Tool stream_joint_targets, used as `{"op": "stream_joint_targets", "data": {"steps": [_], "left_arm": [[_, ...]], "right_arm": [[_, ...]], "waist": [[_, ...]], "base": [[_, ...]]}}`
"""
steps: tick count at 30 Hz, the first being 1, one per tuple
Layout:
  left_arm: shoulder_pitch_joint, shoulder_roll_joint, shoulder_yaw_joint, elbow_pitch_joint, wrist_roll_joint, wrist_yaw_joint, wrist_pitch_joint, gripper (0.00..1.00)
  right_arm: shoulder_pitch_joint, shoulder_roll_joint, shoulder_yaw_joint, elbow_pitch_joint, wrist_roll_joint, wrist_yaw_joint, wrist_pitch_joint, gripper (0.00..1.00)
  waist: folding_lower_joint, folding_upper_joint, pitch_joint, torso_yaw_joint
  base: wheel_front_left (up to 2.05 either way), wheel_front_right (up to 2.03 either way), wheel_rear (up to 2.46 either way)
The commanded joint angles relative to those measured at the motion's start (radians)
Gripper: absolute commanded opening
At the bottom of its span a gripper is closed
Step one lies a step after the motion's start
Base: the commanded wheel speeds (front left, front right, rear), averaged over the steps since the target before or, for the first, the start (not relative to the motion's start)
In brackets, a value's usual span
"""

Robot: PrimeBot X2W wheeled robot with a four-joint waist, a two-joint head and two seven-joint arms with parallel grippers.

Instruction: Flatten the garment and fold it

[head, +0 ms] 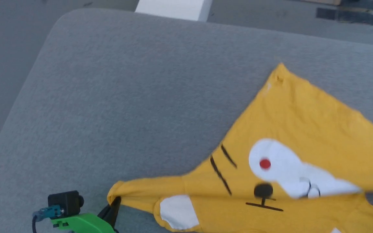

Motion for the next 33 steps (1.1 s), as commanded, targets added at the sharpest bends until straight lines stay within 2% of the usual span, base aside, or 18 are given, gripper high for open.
{"op": "stream_joint_targets", "data": {"steps": [1, 7, 14, 15, 16, 17, 18, 21, 26, 29, 33], "left_arm": [[0.021, 0.012, 0.008, -0.012, -0.003, 0.011, 0.004, 0.00], [0.050, 0.026, 0.016, -0.045, -0.003, 0.026, 0.024, 0.00], [0.053, 0.027, 0.004, -0.058, -0.002, 0.030, 0.036, 0.00], [0.052, 0.027, 0.002, -0.058, -0.002, 0.029, 0.037, 0.00], [0.051, 0.027, 0.000, -0.058, -0.002, 0.029, 0.038, 0.00], [0.049, 0.027, -0.002, -0.057, -0.003, 0.028, 0.039, 0.00], [0.047, 0.026, -0.004, -0.057, -0.003, 0.028, 0.039, 0.00], [0.038, 0.025, -0.011, -0.054, -0.003, 0.025, 0.040, 0.00], [0.019, 0.022, -0.019, -0.048, -0.003, 0.020, 0.037, 0.00], [0.002, 0.017, -0.027, -0.042, -0.003, 0.014, 0.032, 0.00], [-0.024, 0.010, -0.036, -0.029, -0.005, 0.006, 0.023, 0.00]], "right_arm": [[0.035, 0.002, -0.021, -0.004, 0.016, -0.002, 0.031, 0.00], [0.136, 0.007, -0.045, 0.125, 0.134, -0.002, 0.193, 0.00], [0.183, 0.008, 0.001, 0.225, 0.171, -0.002, 0.352, 0.00], [0.183, 0.008, 0.005, 0.221, 0.167, -0.002, 0.356, 0.14], [0.180, 0.008, 0.010, 0.212, 0.161, -0.002, 0.350, 0.37], [0.173, 0.008, 0.016, 0.193, 0.153, -0.002, 0.332, 0.63], [0.164, 0.008, 0.021, 0.173, 0.141, -0.002, 0.306, 1.00], [0.113, 0.008, 0.037, 0.101, 0.106, -0.002, 0.168, 1.00], [0.010, -0.005, 0.218, 0.010, 0.087, -0.002, -0.080, 1.00], [-0.062, -0.063, 0.368, 0.022, 0.096, -0.002, -0.183, 1.00], [-0.166, -0.149, 0.550, 0.116, 0.119, -0.002, -0.230, 1.00]], "waist": [[0.0000, -0.0001, -0.123, -0.135], [0.0000, -0.0001, -0.145, -0.189], [0.0000, -0.0001, -0.149, -0.202], [0.0000, -0.0001, -0.147, -0.201], [0.0000, -0.0001, -0.146, -0.199], [0.0000, -0.0001, -0.145, -0.197], [0.0000, -0.0001, -0.143, -0.195], [0.0000, -0.0001, -0.137, -0.186], [0.0000, -0.0001, -0.115, -0.169], [0.0000, -0.0001, -0.093, -0.155], [0.0000, -0.0001, -0.062, -0.130]], "base": [[0.00, 0.00, 0.00], [0.00, 0.00, 0.00], [0.00, 0.00, 0.00], [0.00, 0.00, 0.00], [0.00, 0.00, 0.00], [0.00, 0.00, 0.00], [0.00, 0.00, 0.00], [0.00, 0.00, 0.00], [0.00, 0.00, 0.00], [0.00, 0.00, 0.00], [0.00, 0.00, 0.00]]}}
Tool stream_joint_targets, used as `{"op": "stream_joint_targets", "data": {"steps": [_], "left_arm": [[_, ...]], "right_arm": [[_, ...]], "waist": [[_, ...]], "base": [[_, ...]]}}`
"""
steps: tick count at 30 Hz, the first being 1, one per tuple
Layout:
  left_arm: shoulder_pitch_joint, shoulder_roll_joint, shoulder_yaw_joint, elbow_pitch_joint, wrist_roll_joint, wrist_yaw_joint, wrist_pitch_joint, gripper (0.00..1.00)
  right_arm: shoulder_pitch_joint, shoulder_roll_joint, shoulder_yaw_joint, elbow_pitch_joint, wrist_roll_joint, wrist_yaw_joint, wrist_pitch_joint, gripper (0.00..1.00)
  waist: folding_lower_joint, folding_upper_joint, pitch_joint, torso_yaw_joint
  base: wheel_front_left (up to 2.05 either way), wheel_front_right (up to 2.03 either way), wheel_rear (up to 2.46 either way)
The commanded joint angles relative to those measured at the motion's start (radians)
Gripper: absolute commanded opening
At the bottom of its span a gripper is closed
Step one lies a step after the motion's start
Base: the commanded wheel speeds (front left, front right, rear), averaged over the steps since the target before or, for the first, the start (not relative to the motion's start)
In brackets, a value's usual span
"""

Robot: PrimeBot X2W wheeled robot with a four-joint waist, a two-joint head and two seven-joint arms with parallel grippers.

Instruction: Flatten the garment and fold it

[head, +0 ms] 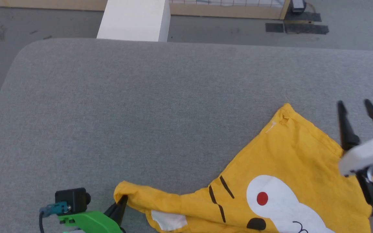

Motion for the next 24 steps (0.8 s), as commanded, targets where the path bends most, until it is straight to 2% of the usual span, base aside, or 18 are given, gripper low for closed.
{"op": "stream_joint_targets", "data": {"steps": [1, 4, 8, 17, 19, 20, 22, 24], "left_arm": [[-0.024, -0.007, -0.004, 0.007, -0.001, -0.007, -0.008, 0.00], [-0.042, -0.013, -0.010, 0.018, -0.001, -0.012, -0.017, 0.00], [-0.065, -0.024, -0.022, 0.036, -0.002, -0.021, -0.029, 0.00], [-0.092, -0.047, -0.043, 0.077, -0.008, -0.037, -0.058, 0.00], [-0.094, -0.048, -0.045, 0.084, -0.008, -0.038, -0.061, 0.00], [-0.093, -0.050, -0.045, 0.090, -0.010, -0.036, -0.062, 0.00], [-0.088, -0.049, -0.044, 0.093, -0.011, -0.035, -0.064, 0.00], [-0.085, -0.047, -0.042, 0.093, -0.013, -0.034, -0.065, 0.00]], "right_arm": [[-0.046, -0.024, 0.048, 0.040, 0.012, -0.001, 0.003, 1.00], [-0.134, -0.066, 0.144, 0.141, 0.030, -0.001, 0.058, 1.00], [-0.245, -0.099, 0.237, 0.276, 0.053, -0.001, 0.204, 1.00], [-0.392, -0.124, 0.282, 0.454, 0.015, -0.001, 0.508, 1.00], [-0.396, -0.129, 0.285, 0.467, -0.007, -0.001, 0.573, 0.49], [-0.389, -0.132, 0.289, 0.463, -0.022, -0.001, 0.622, 0.00], [-0.374, -0.131, 0.283, 0.438, -0.020, -0.001, 0.623, 0.00], [-0.350, -0.129, 0.266, 0.397, -0.019, -0.001, 0.577, 0.00]], "waist": [[0.0001, 0.0000, 0.030, 0.029], [0.0001, 0.0000, 0.051, 0.049], [0.0001, 0.0000, 0.079, 0.084], [0.0001, 0.0000, 0.113, 0.135], [0.0001, 0.0000, 0.110, 0.137], [0.0001, 0.0000, 0.101, 0.134], [0.0001, 0.0000, 0.088, 0.127], [0.0001, 0.0000, 0.072, 0.118]], "base": [[0.00, 0.00, 0.00], [0.00, 0.00, 0.00], [0.00, 0.00, 0.00], [0.00, 0.00, 0.00], [0.00, 0.00, 0.00], [0.00, 0.00, 0.00], [0.00, 0.00, 0.00], [0.00, 0.00, 0.00]]}}
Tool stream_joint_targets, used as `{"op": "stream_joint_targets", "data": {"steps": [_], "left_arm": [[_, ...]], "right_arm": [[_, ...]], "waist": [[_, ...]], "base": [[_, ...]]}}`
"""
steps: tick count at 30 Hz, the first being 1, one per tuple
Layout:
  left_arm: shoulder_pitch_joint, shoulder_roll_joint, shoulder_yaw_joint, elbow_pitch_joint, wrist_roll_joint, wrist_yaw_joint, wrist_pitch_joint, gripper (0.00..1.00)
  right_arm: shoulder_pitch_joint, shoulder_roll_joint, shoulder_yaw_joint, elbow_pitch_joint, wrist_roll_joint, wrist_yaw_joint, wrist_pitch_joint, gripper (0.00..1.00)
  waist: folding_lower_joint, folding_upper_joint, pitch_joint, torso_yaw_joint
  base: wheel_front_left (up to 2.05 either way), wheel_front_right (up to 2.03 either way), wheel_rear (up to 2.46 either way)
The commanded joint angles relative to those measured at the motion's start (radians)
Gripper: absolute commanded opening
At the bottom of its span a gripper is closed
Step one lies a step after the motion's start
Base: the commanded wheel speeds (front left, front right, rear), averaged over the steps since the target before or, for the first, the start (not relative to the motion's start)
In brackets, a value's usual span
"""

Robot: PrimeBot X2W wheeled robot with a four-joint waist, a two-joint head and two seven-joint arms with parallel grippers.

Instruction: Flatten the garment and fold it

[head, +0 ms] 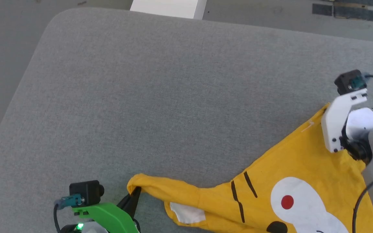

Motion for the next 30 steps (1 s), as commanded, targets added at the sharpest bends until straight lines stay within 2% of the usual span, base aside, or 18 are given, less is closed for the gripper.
{"op": "stream_joint_targets", "data": {"steps": [1, 9, 15, 20, 23, 27, 30], "left_arm": [[-0.006, 0.002, 0.005, 0.002, -0.003, -0.001, -0.004, 0.00], [0.039, 0.026, 0.022, -0.013, -0.008, 0.014, 0.011, 0.00], [0.064, 0.048, 0.045, -0.038, -0.010, 0.026, 0.017, 0.00], [0.068, 0.056, 0.066, -0.049, -0.003, 0.027, -0.016, 0.00], [0.061, 0.061, 0.090, -0.056, 0.004, 0.024, -0.057, 0.00], [0.005, 0.066, 0.123, -0.068, -0.005, 0.003, -0.107, 0.00], [-0.073, 0.093, 0.146, -0.069, 0.001, -0.015, -0.117, 0.00]], "right_arm": [[0.044, -0.003, -0.017, -0.025, -0.002, -0.002, -0.047, 0.00], [0.271, 0.079, -0.113, -0.215, 0.068, -0.002, -0.374, 0.00], [0.469, 0.167, -0.188, -0.335, 0.065, -0.002, -0.530, 0.00], [0.598, 0.237, -0.244, -0.415, 0.063, -0.002, -0.584, 0.00], [0.654, 0.263, -0.271, -0.476, 0.058, -0.002, -0.580, 0.00], [0.673, 0.264, -0.286, -0.550, 0.048, -0.002, -0.555, 0.00], [0.636, 0.226, -0.282, -0.602, 0.046, -0.002, -0.510, 0.00]], "waist": [[0.0000, 0.0000, -0.031, -0.022], [0.0000, 0.0000, -0.115, -0.104], [0.0000, 0.0000, -0.161, -0.174], [0.0000, 0.0000, -0.195, -0.223], [0.0000, 0.0000, -0.210, -0.254], [0.0000, 0.0000, -0.216, -0.271], [0.0000, 0.0000, -0.215, -0.281]], "base": [[0.00, 0.00, 0.00], [0.00, 0.00, 0.00], [0.00, 0.00, 0.00], [0.00, 0.00, 0.00], [0.00, 0.00, 0.00], [0.00, 0.00, 0.00], [0.00, 0.00, 0.00]]}}
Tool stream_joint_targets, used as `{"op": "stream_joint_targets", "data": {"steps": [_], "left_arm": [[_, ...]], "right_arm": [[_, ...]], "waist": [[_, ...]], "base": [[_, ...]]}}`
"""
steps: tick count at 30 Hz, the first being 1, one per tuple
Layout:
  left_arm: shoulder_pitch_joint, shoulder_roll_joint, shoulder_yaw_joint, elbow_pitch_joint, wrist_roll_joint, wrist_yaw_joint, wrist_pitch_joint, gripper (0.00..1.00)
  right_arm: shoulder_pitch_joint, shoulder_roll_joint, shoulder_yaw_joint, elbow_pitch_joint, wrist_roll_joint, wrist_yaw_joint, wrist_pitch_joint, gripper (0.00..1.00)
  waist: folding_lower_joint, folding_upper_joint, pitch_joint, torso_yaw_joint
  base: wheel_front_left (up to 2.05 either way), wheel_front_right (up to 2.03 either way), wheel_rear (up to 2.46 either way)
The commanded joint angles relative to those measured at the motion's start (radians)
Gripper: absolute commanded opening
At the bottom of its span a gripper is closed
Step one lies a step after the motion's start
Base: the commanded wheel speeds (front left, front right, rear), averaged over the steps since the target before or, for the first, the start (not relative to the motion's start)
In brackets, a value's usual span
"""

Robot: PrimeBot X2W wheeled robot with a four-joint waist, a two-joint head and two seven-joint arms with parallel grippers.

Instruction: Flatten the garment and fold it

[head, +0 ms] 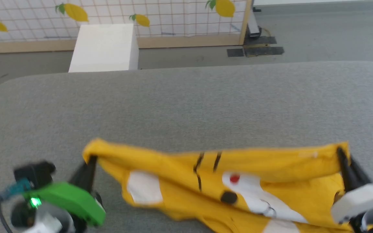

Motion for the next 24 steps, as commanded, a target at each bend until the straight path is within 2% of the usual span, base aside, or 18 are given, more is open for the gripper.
{"op": "stream_joint_targets", "data": {"steps": [1, 8, 13, 15, 20, 24], "left_arm": [[-0.058, 0.023, 0.012, -0.005, 0.000, -0.013, 0.001, 0.00], [-0.369, 0.061, 0.045, 0.025, -0.040, -0.043, 0.045, 0.00], [-0.659, 0.082, 0.041, 0.095, -0.016, -0.053, 0.053, 0.00], [-0.775, 0.079, 0.042, 0.124, -0.013, -0.050, 0.054, 0.00], [-1.064, 0.128, 0.033, 0.210, 0.079, -0.054, 0.020, 0.00], [-1.276, 0.156, 0.041, 0.293, 0.143, -0.054, -0.049, 0.00]], "right_arm": [[-0.047, -0.038, 0.011, -0.023, 0.000, -0.002, 0.027, 0.00], [-0.293, -0.279, 0.128, -0.087, 0.027, -0.002, 0.217, 0.00], [-0.554, -0.474, 0.260, -0.098, 0.056, -0.002, 0.326, 0.00], [-0.674, -0.523, 0.305, -0.078, 0.069, -0.002, 0.349, 0.00], [-0.985, -0.587, 0.403, 0.025, 0.064, -0.002, 0.362, 0.00], [-1.216, -0.585, 0.444, 0.131, 0.024, -0.002, 0.335, 0.00]], "waist": [[0.0000, -0.0001, -0.006, -0.019], [0.0000, -0.0001, 0.070, -0.022], [0.0000, -0.0001, 0.184, -0.023], [0.0000, -0.0001, 0.238, -0.028], [0.0000, -0.0001, 0.370, -0.041], [0.0000, -0.0001, 0.470, -0.050]], "base": [[0.00, 0.00, 0.00], [0.00, 0.00, 0.00], [0.00, 0.00, 0.00], [0.00, 0.00, 0.00], [0.00, 0.00, 0.00], [0.00, 0.00, 0.00]]}}
